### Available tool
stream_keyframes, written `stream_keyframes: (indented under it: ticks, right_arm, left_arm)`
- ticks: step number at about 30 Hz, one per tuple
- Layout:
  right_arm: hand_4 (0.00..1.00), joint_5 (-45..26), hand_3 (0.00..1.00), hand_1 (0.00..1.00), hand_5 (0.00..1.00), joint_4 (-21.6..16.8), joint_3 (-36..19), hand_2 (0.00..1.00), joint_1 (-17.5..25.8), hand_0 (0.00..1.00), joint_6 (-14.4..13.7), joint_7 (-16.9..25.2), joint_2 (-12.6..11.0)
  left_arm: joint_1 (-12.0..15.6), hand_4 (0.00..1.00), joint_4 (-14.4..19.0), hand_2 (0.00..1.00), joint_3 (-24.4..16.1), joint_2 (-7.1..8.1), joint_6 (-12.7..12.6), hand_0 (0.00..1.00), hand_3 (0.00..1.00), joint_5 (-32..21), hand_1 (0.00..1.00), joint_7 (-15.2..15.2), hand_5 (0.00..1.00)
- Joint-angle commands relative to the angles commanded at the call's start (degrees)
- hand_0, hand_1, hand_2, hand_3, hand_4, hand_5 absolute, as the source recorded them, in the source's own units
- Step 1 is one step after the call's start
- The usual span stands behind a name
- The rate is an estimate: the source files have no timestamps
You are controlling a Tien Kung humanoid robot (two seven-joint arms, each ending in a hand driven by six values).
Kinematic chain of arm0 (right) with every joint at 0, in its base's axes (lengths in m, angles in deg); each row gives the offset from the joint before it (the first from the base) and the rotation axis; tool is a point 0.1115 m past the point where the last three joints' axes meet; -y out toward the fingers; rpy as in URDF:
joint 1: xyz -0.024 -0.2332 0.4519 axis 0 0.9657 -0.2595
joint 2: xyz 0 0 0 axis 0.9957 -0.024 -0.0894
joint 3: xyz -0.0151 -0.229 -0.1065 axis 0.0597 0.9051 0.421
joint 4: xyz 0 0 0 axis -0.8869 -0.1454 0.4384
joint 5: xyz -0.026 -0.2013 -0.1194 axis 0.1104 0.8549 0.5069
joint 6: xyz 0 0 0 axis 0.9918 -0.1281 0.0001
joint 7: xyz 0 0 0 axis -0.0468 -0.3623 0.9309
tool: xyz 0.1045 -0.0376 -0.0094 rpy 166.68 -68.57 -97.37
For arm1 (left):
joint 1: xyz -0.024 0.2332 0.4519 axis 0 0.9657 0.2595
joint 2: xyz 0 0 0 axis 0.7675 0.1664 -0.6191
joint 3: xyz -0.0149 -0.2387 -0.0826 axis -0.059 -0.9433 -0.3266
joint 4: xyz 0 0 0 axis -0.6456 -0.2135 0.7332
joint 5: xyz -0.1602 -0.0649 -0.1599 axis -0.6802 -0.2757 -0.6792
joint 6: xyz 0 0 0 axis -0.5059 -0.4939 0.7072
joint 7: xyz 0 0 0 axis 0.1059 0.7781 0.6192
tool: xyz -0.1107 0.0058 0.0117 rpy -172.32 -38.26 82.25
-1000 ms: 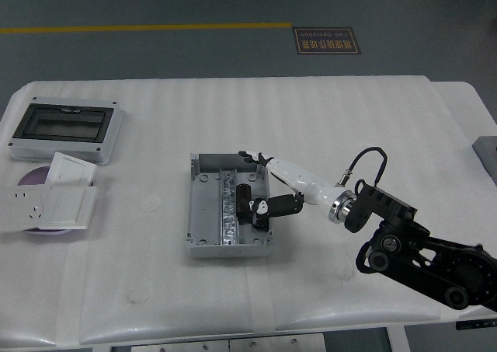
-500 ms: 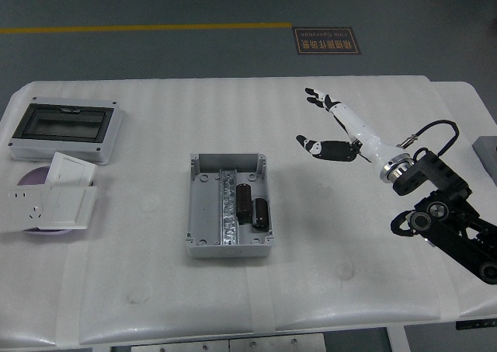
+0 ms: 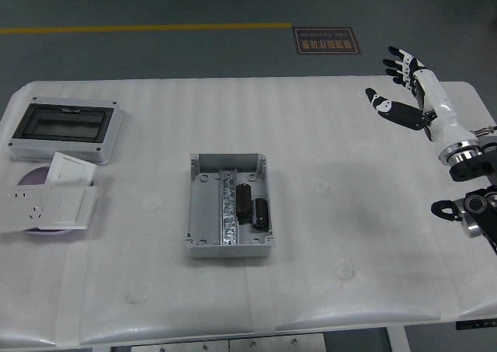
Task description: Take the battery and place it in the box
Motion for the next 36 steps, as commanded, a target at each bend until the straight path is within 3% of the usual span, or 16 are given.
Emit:
stream_keyframes:
  ticks: [8,17,25,36]
  right_arm:
    - [0.710,1.0,0.901,0.827,0.174,0.0,-3.1,0.834,1.5,0.815,-0.1,-0.1,0.6]
    - [0.712,10.5,0.898,0.821,0.188,-0.4,-4.3,0.829,1.7,0.805,0.2,-2.6,0.4]
    - [0.714,2.7,0.897,0.817,0.199,-1.6,-5.7,0.829,2.4,0.802,2.0,1.3,0.2]
    - [0.716,0.5,0.903,0.811,0.201,-1.5,-8.3,0.826,3.2,0.802,1.9,2.8,0.0]
  left_arm:
    - [0.9,0.293,-0.4,0.526,-3.5,-0.92,0.3,0.626,0.555,2.9,0.559,0.4,0.002]
    - [0.6,0.304,-0.6,0.527,-5.7,-0.79,0.4,0.629,0.557,4.9,0.561,0.7,0.002]
    - [0.5,0.310,-0.6,0.527,-6.4,-1.20,0.7,0.631,0.557,5.5,0.562,1.0,0.002]
    - [0.3,0.315,-0.6,0.527,-6.4,-1.22,0.6,0.635,0.559,5.3,0.564,1.1,0.002]
